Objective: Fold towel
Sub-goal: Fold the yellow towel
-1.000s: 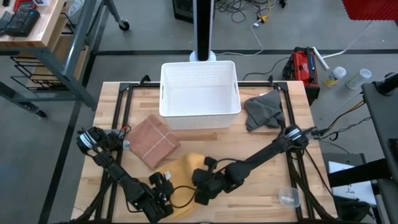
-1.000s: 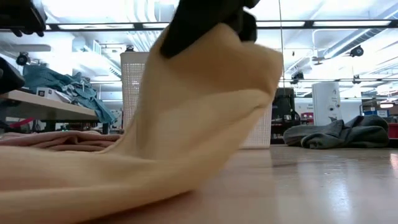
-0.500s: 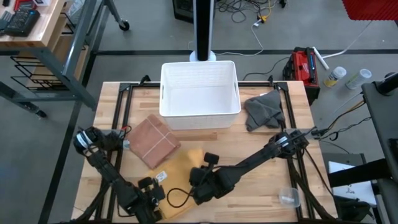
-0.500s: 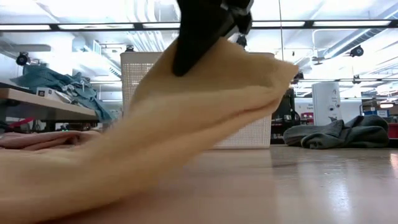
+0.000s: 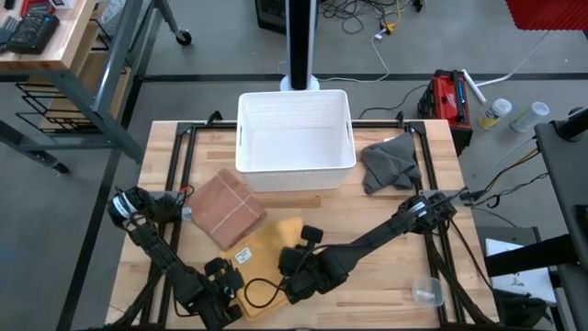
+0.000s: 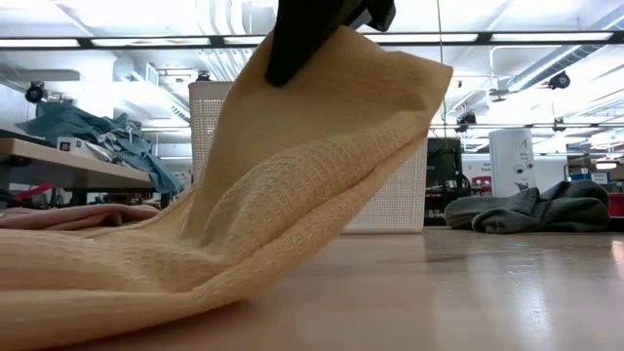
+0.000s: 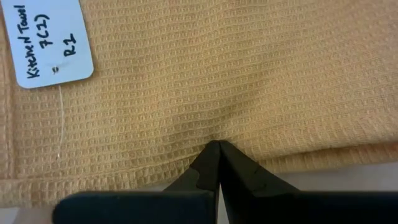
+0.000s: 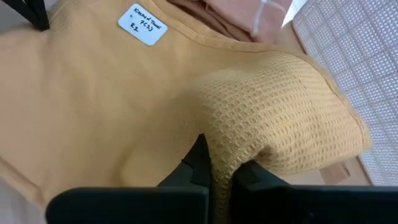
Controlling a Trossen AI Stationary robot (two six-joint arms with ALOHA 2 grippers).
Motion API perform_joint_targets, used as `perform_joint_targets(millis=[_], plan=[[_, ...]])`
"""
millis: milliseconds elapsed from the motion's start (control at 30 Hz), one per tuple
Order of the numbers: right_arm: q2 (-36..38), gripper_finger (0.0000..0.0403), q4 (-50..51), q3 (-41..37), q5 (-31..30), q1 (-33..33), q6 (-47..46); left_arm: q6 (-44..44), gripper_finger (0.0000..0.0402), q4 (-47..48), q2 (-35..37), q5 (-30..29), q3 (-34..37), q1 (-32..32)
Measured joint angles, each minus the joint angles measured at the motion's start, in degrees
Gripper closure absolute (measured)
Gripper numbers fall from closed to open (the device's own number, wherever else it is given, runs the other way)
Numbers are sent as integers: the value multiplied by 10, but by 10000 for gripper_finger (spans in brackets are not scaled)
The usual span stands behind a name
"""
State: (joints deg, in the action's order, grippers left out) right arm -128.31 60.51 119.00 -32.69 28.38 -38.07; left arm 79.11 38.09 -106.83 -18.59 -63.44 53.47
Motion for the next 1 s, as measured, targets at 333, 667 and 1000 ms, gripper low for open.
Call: perform_joint_targets(millis=[333,667,1000], plan=[[-46,403,-70,27,27,-4,31,5,401,-19,-2,-24,1,-5],[-121,403,-103,115,75,-5,61,7,401,-21,-3,-30,2,-5],[-160,395,-201,140,154,-4,65,10,401,-22,-3,-34,2,-5]])
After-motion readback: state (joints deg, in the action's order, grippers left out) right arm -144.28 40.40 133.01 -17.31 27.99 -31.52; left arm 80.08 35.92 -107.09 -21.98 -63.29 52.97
